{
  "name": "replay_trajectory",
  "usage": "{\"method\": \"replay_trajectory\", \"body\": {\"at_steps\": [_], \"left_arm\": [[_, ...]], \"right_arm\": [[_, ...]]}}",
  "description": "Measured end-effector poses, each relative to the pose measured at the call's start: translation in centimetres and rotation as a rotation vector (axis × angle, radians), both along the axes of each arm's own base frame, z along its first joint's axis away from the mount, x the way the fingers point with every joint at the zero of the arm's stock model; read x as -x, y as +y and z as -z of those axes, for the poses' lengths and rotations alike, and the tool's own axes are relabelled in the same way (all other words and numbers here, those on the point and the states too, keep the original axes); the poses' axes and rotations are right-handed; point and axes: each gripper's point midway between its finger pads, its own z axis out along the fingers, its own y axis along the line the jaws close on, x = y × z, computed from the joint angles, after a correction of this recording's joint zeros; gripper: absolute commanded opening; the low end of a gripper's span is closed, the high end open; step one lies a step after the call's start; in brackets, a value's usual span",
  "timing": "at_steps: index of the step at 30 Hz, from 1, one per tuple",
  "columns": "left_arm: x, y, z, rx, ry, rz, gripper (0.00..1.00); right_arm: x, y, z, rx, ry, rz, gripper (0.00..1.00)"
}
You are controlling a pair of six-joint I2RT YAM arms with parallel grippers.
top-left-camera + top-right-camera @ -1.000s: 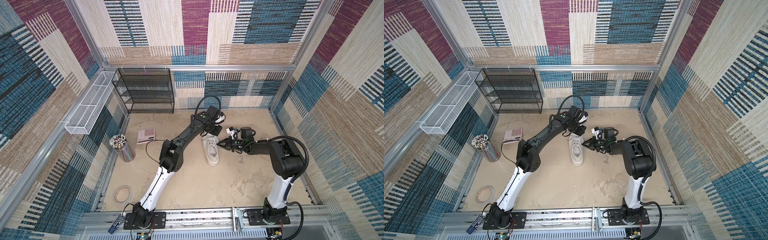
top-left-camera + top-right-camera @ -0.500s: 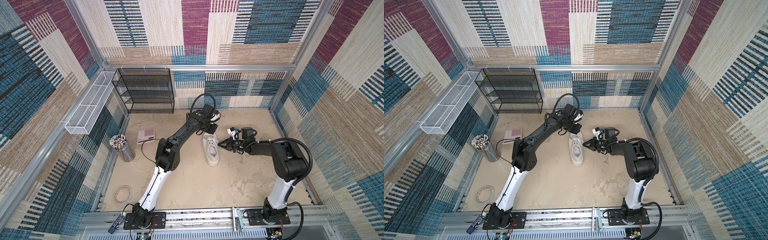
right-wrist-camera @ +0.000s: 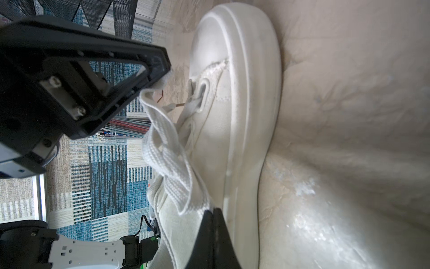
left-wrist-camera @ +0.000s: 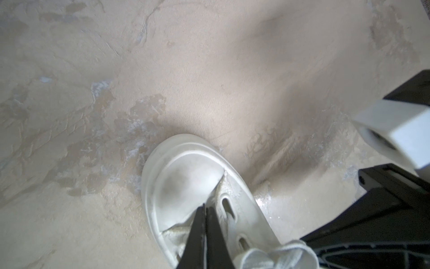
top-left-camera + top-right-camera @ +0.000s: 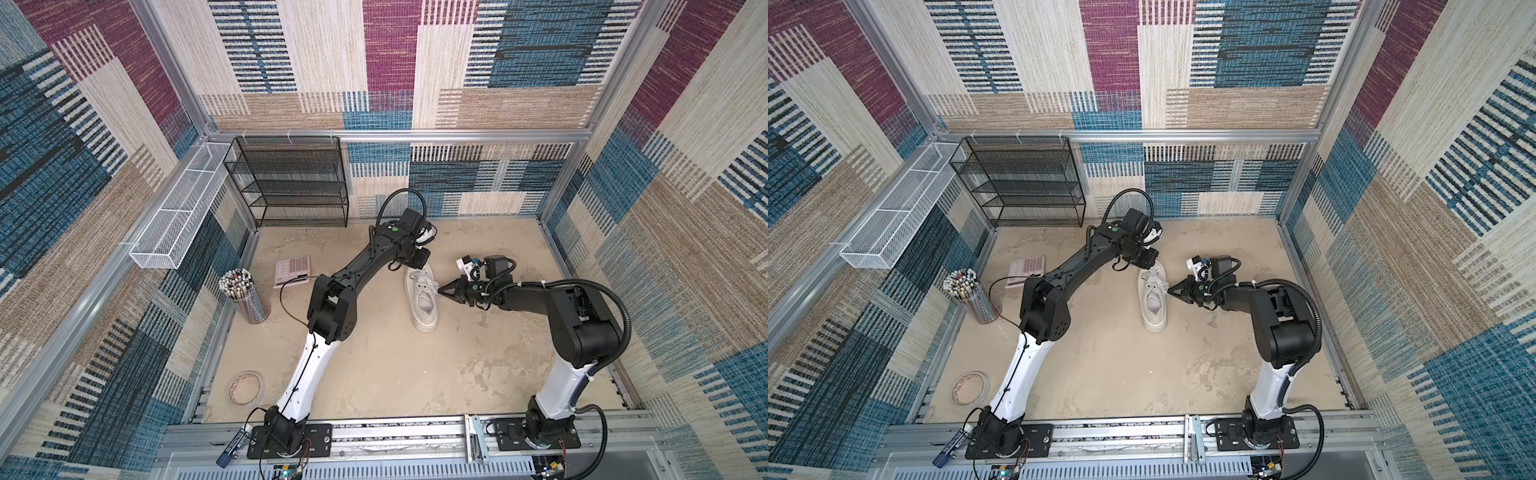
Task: Tie the shoes
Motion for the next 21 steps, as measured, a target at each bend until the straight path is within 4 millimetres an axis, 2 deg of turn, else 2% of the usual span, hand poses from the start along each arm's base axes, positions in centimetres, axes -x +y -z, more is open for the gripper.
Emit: {"method": "replay_trajectory", "body": {"at_steps": [10, 17, 21], "left_arm": [[-0.7, 1.6, -0.7, -0.007, -0.009, -0.041, 0.00], [-0.6, 1.8, -0.5, -0.005, 0.000, -0.053, 0.00], [-1.0, 2.3, -0.5, -0.004, 0.002, -0.068, 0.00]], "right_arm": [[-0.7, 0.1, -0.7, 0.021, -0.029, -0.025, 0.00], [-0.7, -0.3, 0.5, 0.067, -0.002, -0.021, 0.00], [-0.9, -0.6, 0.4, 0.102, -0.007, -0.006, 0.00]]}}
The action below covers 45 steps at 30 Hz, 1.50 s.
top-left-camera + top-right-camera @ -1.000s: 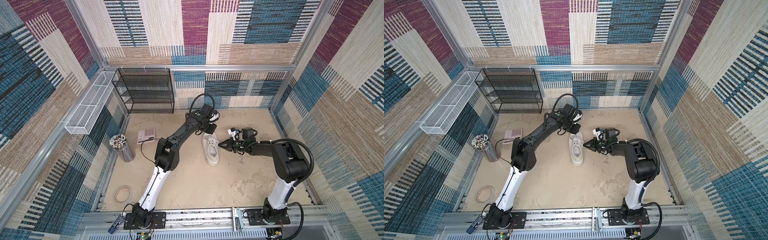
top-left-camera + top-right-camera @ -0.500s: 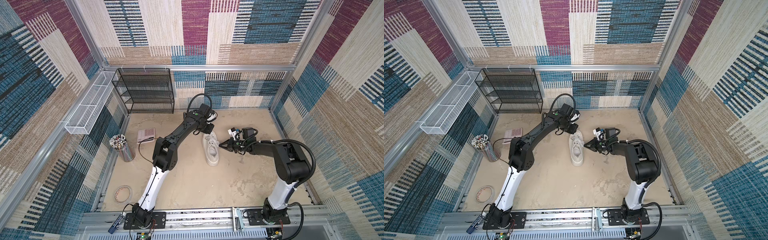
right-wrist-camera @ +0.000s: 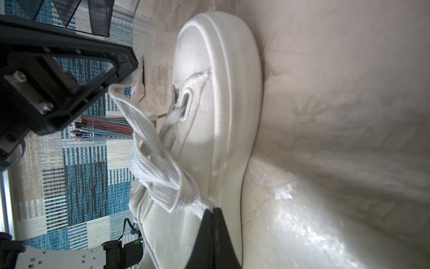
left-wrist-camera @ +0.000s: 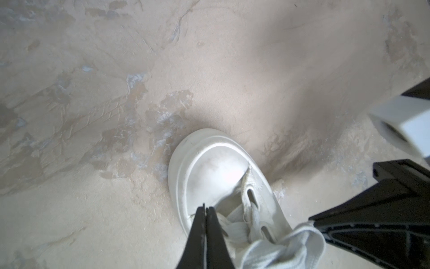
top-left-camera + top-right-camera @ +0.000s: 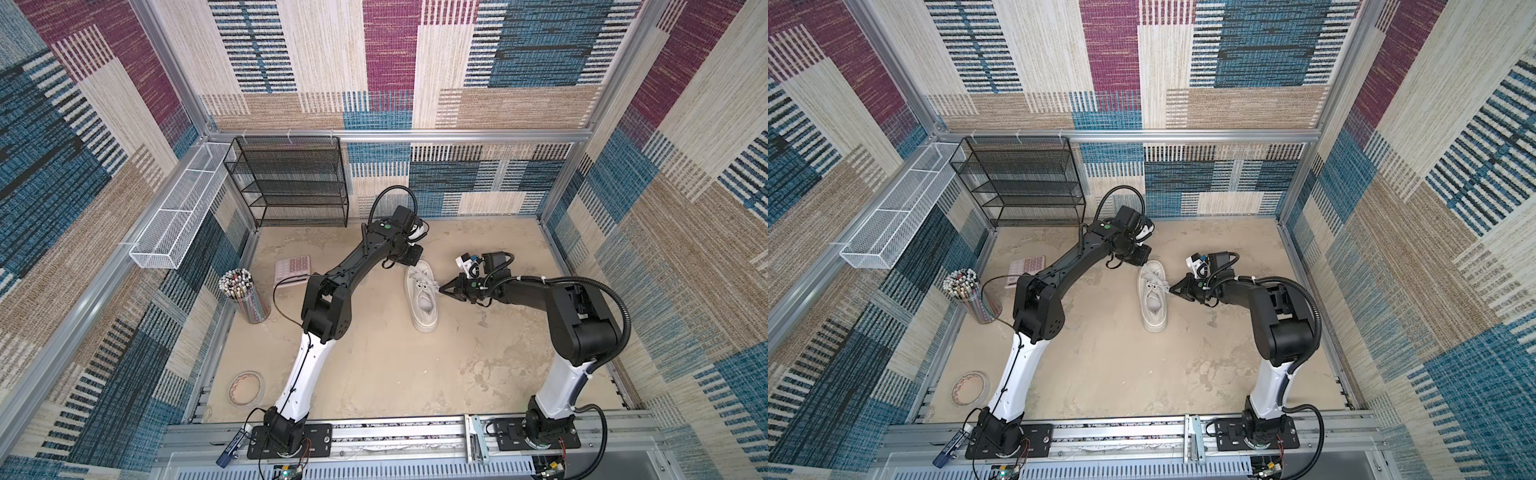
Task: Tie the shoes
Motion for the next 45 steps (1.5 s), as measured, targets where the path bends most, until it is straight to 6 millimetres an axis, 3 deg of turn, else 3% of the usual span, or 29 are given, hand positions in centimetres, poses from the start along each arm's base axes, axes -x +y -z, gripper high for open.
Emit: {"method": "replay_trajectory", "body": {"at_steps": [19, 21, 24, 25, 28, 38, 40, 45], "left_arm": [[-1.1, 1.0, -0.6, 0.030, -0.016, -0.042, 0.00], [-0.9, 0.7, -0.6, 0.045, -0.009, -0.032, 0.01], [-0.8, 0.5, -0.6, 0.052, -0.009, -0.027, 0.34], [-0.8, 0.4, -0.6, 0.053, -0.010, -0.026, 0.39], [-0.9, 0.6, -0.7, 0.059, -0.012, -0.036, 0.47], [-0.9, 4.1, -2.3, 0.125, -0.005, -0.111, 0.64], [-0.5, 3.9, -2.1, 0.146, 0.008, -0.106, 0.65], [0.4, 3.5, -1.9, 0.185, 0.029, -0.099, 0.48]], "right_arm": [[0.4, -0.1, 0.1, 0.013, 0.011, -0.008, 0.00], [0.1, -0.1, -0.2, 0.012, 0.002, -0.008, 0.15], [-0.2, -0.1, -0.4, 0.012, -0.007, -0.005, 0.29], [-0.3, -0.2, -0.4, 0.016, -0.008, -0.004, 0.31], [-0.1, -0.7, -0.3, 0.031, 0.010, 0.011, 0.37], [-0.3, -3.2, -0.3, 0.132, 0.008, 0.071, 0.40], [-0.5, -3.5, -0.4, 0.151, 0.007, 0.076, 0.40], [-0.9, -3.5, -2.1, 0.159, -0.028, 0.077, 0.39]]}}
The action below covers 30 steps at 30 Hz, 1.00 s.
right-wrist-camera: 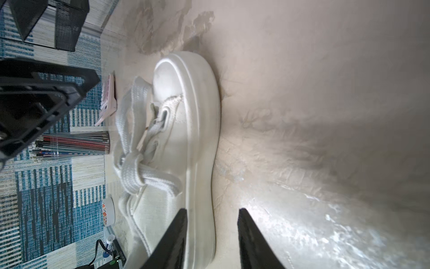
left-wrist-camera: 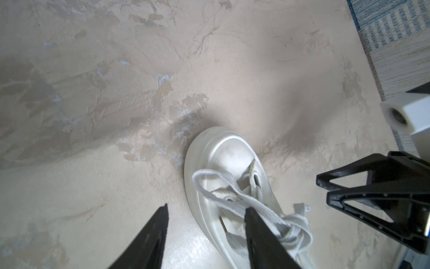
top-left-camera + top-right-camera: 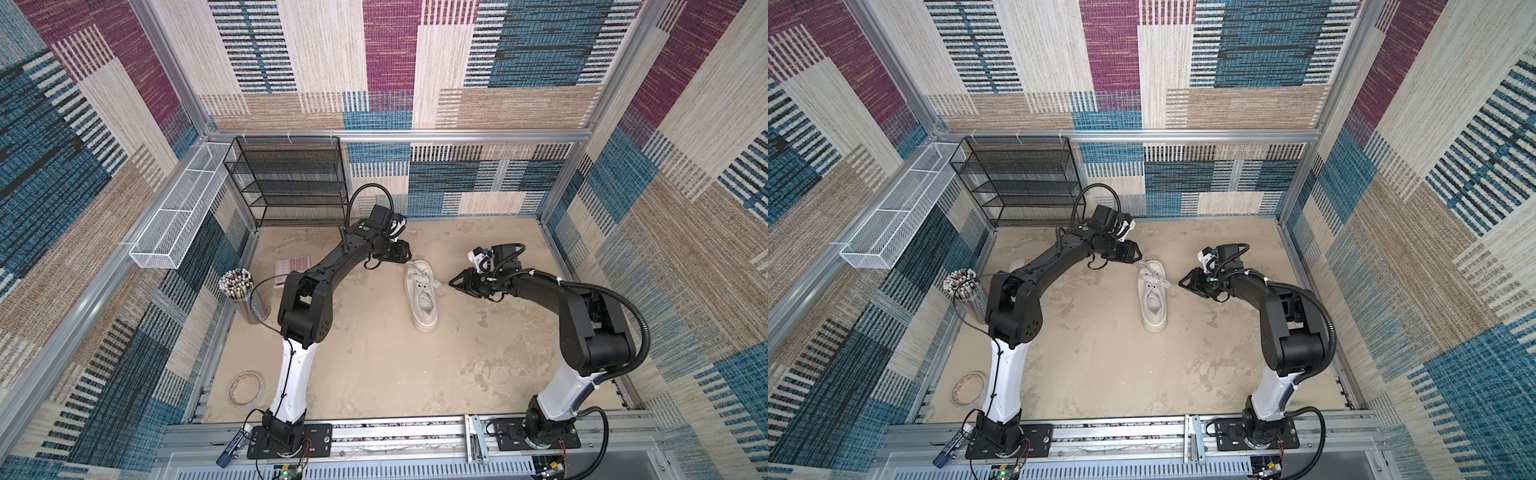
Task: Tie the shoes
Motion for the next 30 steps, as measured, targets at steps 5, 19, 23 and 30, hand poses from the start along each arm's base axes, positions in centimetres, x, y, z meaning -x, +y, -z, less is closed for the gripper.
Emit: {"method": "replay_trajectory", "body": {"at_steps": [5, 19, 23, 30], "left_arm": [[3.1, 0.1, -0.2, 0.079, 0.042, 0.003, 0.33], [7.8, -2.2, 3.0, 0.185, 0.177, 0.008, 0.43], [7.3, -2.4, 3.3, 0.200, 0.178, -0.002, 0.42], [7.8, -2.5, 4.2, 0.213, 0.204, -0.003, 0.47]], "right_arm": [[-0.9, 1.3, -2.7, -0.022, -0.059, -0.033, 0.38], [-1.7, 6.4, -5.3, -0.066, -0.096, -0.145, 0.35], [-1.9, 6.6, -4.7, -0.065, -0.083, -0.147, 0.35], [-1.9, 6.7, -4.4, -0.068, -0.070, -0.148, 0.35]]}}
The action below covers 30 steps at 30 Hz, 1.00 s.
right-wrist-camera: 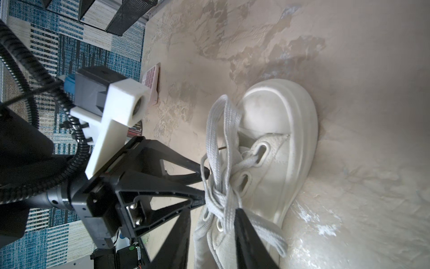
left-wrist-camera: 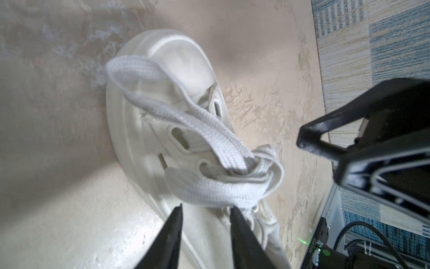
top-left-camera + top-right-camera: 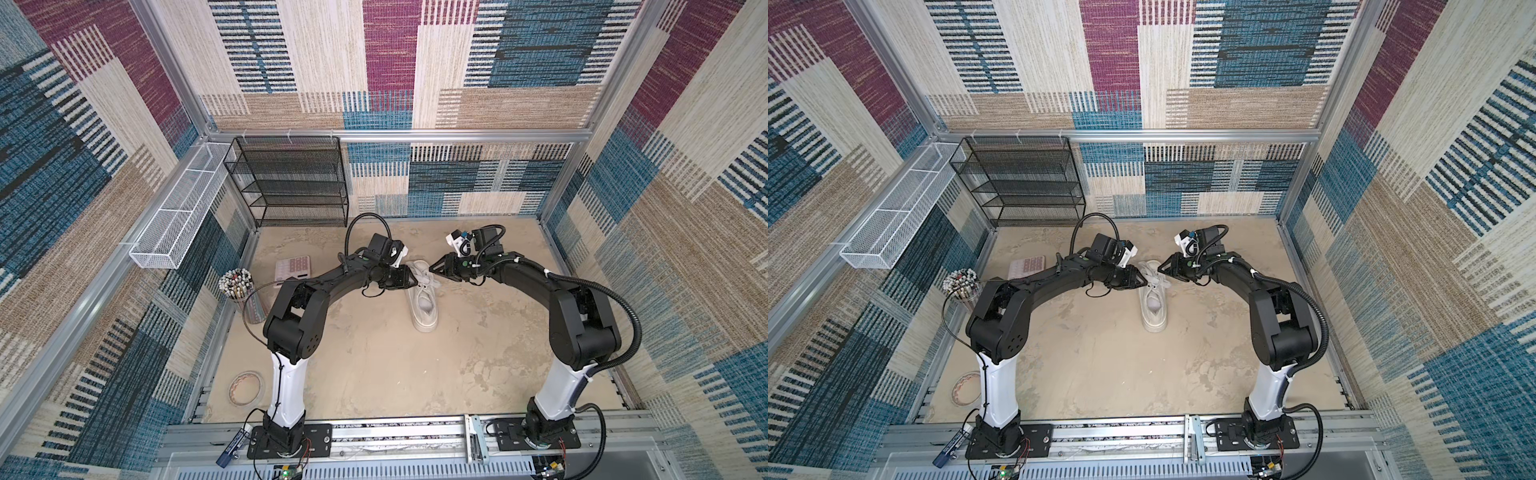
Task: Tie the shoes
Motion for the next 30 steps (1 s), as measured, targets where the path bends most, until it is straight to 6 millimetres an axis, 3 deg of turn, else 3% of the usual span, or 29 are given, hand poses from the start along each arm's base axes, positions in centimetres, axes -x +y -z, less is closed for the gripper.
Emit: {"method": "replay_trajectory", "body": {"at_steps": [8, 18, 30], "left_arm": [[-0.2, -0.1, 0.1, 0.007, 0.004, -0.013, 0.37], [-0.8, -0.1, 0.3, 0.030, 0.004, -0.043, 0.39], [-2.6, -0.4, -1.0, 0.048, -0.035, -0.057, 0.43]], "right_arm": [[0.1, 0.3, 0.1, -0.018, 0.013, -0.008, 0.34], [0.7, 1.3, 0.5, -0.041, 0.034, -0.033, 0.32], [0.4, 1.4, 0.9, -0.044, 0.031, -0.032, 0.32]]}}
